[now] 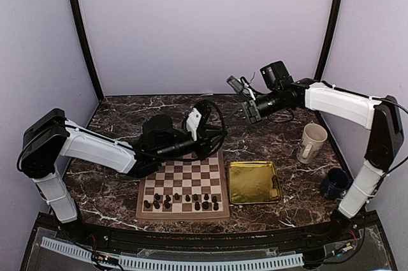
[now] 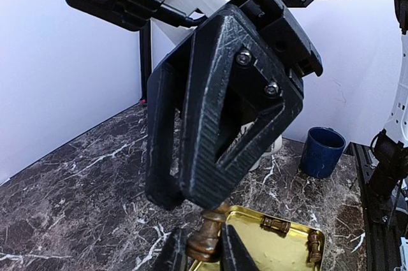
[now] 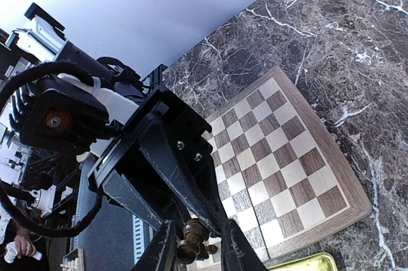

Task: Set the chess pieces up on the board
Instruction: Pass from the left arm to the right

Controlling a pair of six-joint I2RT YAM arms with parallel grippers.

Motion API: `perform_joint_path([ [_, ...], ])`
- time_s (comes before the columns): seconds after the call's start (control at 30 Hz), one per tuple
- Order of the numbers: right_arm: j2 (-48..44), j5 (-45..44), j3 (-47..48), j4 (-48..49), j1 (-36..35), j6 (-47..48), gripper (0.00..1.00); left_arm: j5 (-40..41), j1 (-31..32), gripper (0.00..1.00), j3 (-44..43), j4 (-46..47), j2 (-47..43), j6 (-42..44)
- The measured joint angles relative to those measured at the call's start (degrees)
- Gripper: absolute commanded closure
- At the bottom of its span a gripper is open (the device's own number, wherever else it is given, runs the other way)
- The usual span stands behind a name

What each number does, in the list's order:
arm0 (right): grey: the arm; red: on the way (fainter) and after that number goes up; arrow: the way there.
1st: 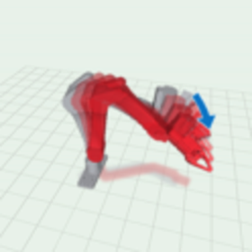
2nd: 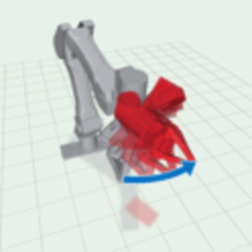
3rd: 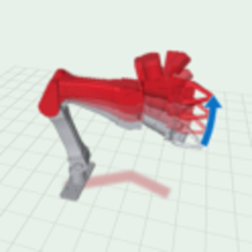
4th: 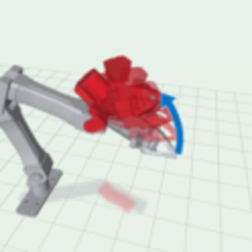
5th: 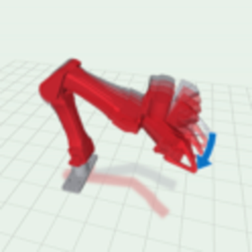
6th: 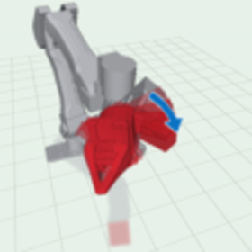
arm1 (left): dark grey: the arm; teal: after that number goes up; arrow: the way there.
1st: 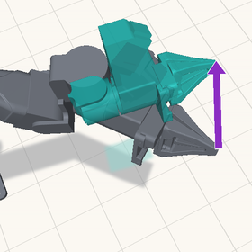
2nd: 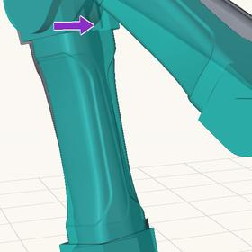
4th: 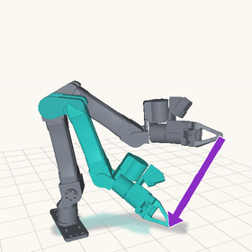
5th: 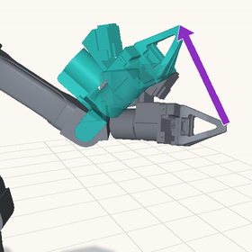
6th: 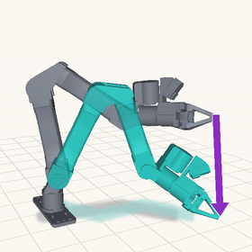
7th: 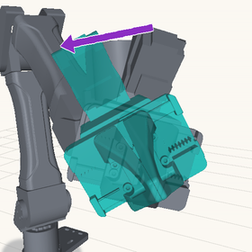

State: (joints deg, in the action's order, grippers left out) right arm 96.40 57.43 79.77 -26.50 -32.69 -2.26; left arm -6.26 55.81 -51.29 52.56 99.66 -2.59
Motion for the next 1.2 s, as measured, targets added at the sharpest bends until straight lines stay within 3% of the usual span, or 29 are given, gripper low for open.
perform_joint_path([
  [0.2,-0.5,0.09,-0.46,-0.07,-0.98,0.17,0.67,1.18,0.0,0.82,-0.52,-0.02,0.07,-0.66],
  [0.43,-1.68,-0.28,-1.51,0.0,-1.07,0.07,0.83,1.57,0.0,0.82,-0.96,0.04,0.09,-0.98],
  [0.63,-2.23,-1.55,-2.19,0.68,-1.07,-0.15,0.87,1.64,0.0,0.8,-1.09,0.0,0.09,-1.14],
  [0.87,-2.23,-3.72,-1.42,0.2,-1.14,0.26,0.91,2.56,0.0,0.5,-1.29,-1.38,0.09,-0.63],
  [1.03,-1.68,-9.46,2.73,-3.26,-1.42,3.69,0.92,5.38,0.0,0.41,-0.66,-9.44,-2.75,1.22],
  [1.2,0.57,-16.83,6.69,-6.25,-4.15,8.5,0.92,11.1,-0.98,0.34,1.75,-23.04,-16.15,3.96],
])
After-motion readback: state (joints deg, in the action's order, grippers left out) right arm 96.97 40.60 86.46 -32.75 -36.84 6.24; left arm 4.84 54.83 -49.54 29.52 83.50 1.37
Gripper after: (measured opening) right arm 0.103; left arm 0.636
